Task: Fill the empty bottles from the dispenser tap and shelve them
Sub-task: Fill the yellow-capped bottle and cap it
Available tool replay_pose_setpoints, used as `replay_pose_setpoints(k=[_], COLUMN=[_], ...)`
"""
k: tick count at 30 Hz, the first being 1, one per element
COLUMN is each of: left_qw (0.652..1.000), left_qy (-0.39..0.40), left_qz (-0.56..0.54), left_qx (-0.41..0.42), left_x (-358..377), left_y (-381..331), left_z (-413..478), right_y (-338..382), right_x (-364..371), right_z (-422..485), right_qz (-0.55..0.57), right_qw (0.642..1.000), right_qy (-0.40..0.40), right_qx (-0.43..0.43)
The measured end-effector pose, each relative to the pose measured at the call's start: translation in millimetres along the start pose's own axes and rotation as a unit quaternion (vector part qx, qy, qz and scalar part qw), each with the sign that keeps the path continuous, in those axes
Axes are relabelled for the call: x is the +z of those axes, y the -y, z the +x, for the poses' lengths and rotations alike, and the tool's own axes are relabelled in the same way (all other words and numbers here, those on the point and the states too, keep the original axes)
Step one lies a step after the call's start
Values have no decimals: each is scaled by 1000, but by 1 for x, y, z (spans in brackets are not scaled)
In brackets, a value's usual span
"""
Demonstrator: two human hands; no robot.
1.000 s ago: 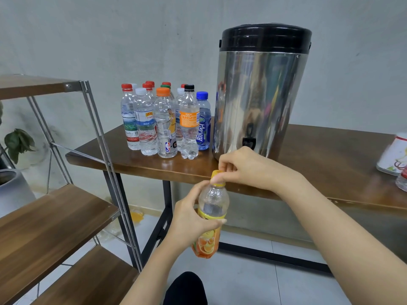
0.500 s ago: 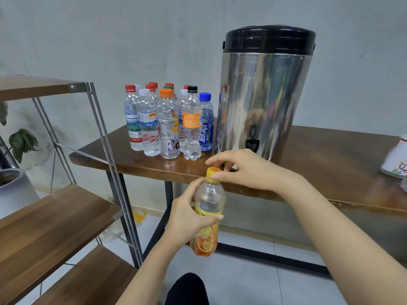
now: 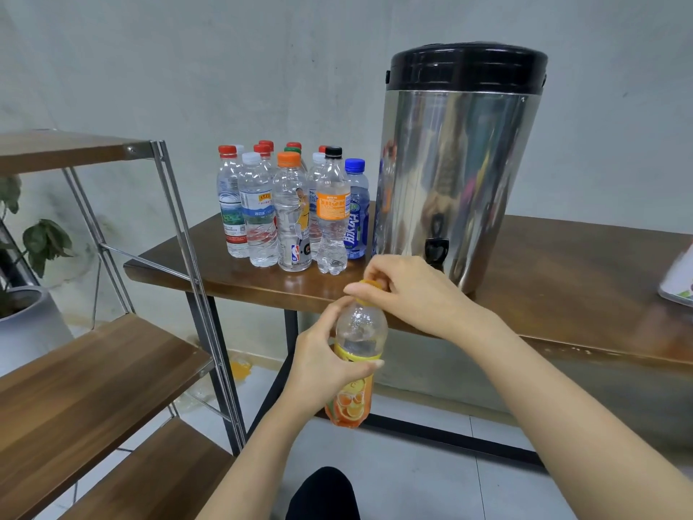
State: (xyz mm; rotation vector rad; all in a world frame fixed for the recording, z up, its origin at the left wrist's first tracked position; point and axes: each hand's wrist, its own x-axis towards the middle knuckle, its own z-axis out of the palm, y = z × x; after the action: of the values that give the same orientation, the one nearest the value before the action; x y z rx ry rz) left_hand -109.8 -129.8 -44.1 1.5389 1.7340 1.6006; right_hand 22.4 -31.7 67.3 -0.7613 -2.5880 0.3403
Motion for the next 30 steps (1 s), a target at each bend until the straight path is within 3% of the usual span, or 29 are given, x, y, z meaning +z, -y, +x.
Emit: replay_pose_setpoints(k=[4, 8, 11, 16, 20, 25, 30], left_qw=[1000, 1000, 1000, 1000, 1000, 999, 988], left_qy=[-9, -3, -13, 6, -12, -43, -141], left_qz=[0, 16, 7, 25, 5, -11, -65], left_qx=[-4, 3, 1, 11, 4, 9, 13], left_x=[-6, -8, -11, -10, -11, -13, -39], left_y=[4, 5, 7, 7, 10, 6, 3], left_z=[2, 2, 3, 0, 1, 6, 36], right_y=[-4, -1, -3, 2, -3, 1, -4], right_x=[-3, -2, -2, 0, 3, 20, 43], right_z=[4, 5, 5, 5, 7, 16, 36], right_qz=[102, -16, 91, 10, 123, 139, 192], right_qw=[991, 1000, 994, 1000, 991, 989, 969], right_qy=[72, 22, 46, 20, 44, -41, -155], right_qx=[-40, -11, -45, -15, -36, -39, 14])
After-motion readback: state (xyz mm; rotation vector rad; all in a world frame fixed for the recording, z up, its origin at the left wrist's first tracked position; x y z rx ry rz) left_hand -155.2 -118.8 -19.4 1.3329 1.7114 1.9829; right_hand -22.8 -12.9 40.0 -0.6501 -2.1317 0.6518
